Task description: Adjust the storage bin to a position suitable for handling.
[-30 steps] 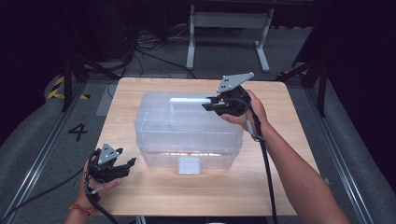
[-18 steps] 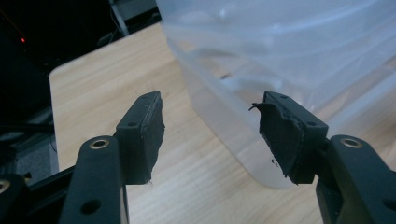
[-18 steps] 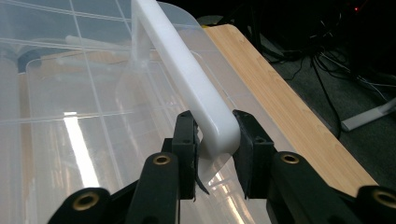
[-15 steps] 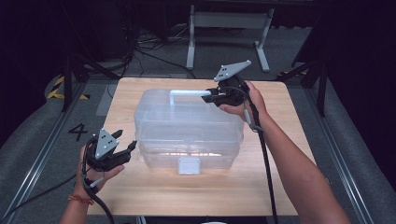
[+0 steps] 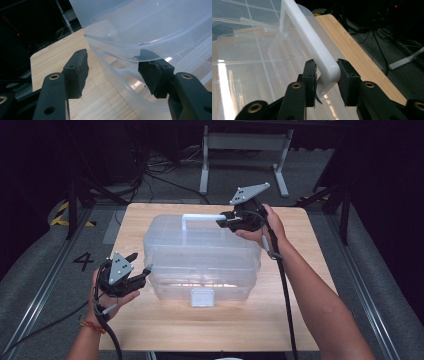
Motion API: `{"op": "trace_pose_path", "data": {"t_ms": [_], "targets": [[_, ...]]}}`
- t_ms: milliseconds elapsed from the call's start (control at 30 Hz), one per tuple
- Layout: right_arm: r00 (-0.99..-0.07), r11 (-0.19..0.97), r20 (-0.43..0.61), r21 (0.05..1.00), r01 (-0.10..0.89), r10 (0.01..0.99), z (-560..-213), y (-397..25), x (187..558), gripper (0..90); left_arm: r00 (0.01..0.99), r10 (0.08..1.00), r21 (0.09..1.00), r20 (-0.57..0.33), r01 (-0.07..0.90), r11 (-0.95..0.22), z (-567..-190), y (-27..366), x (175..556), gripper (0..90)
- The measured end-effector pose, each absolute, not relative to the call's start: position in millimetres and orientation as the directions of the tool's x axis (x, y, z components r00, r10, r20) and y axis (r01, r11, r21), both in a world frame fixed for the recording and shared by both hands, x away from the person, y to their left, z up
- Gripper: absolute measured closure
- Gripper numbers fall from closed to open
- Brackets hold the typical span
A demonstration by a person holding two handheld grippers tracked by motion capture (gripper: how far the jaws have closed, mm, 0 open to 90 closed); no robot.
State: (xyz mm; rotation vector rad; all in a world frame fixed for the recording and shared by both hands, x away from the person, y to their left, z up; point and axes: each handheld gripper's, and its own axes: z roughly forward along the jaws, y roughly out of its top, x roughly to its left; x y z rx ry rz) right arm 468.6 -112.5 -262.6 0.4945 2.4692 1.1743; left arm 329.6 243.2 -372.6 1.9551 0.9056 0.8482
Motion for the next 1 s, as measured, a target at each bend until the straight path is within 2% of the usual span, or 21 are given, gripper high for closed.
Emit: {"op": "trace_pose_path", "data": {"t_ms": [267,633,867,1000], "targets": [[-0.825,0.513,-0.235,0.855,0.075,0.513,-252,-135,453,63.6,0.526,0.816,0.858,0.24,0.278,-0.432,-367,243,332,41.0],[-0.786,0.467,-0.282,0.884,0.01,0.551,-255,-181,423,58.0,0.532,0.809,0.858,0.249,0.267,-0.44,-360,242,333,42.0],[-0.749,0.426,-0.272,0.905,0.015,0.604,-264,-218,408,54.8,0.533,0.81,0.862,0.245,0.262,-0.433,-356,243,335,42.1],[-0.744,0.398,-0.246,0.917,0.028,0.622,-276,-237,398,52.9,0.545,0.806,0.868,0.23,0.26,-0.423,-353,244,335,45.3]]}}
